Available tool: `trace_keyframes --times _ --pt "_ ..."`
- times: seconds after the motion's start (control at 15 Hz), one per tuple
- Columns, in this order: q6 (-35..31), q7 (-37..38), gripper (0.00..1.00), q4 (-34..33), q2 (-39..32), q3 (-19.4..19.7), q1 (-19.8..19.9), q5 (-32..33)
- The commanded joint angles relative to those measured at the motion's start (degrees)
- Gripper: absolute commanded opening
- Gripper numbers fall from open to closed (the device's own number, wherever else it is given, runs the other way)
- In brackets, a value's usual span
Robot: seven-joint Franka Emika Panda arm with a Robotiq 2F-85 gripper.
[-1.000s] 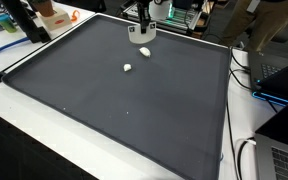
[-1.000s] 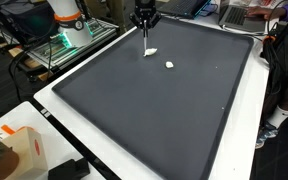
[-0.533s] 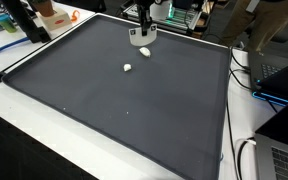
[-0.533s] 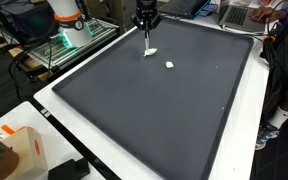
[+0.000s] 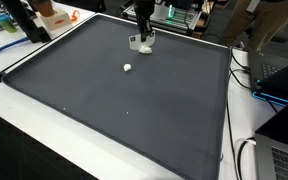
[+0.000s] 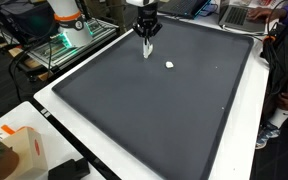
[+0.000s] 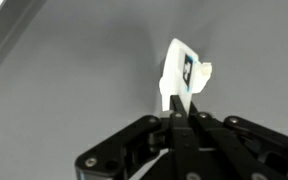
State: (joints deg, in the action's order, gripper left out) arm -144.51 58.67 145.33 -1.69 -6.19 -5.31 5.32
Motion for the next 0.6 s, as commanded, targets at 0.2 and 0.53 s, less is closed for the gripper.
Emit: trace_keyframes --times 0.2,0.53 --pt "-2.33 -6.88 0.01 -1.49 -5.09 1.77 -0.12 0.18" --pt "-1.03 -6.42 0.01 2.4 4.66 0.91 -0.55 -2.26"
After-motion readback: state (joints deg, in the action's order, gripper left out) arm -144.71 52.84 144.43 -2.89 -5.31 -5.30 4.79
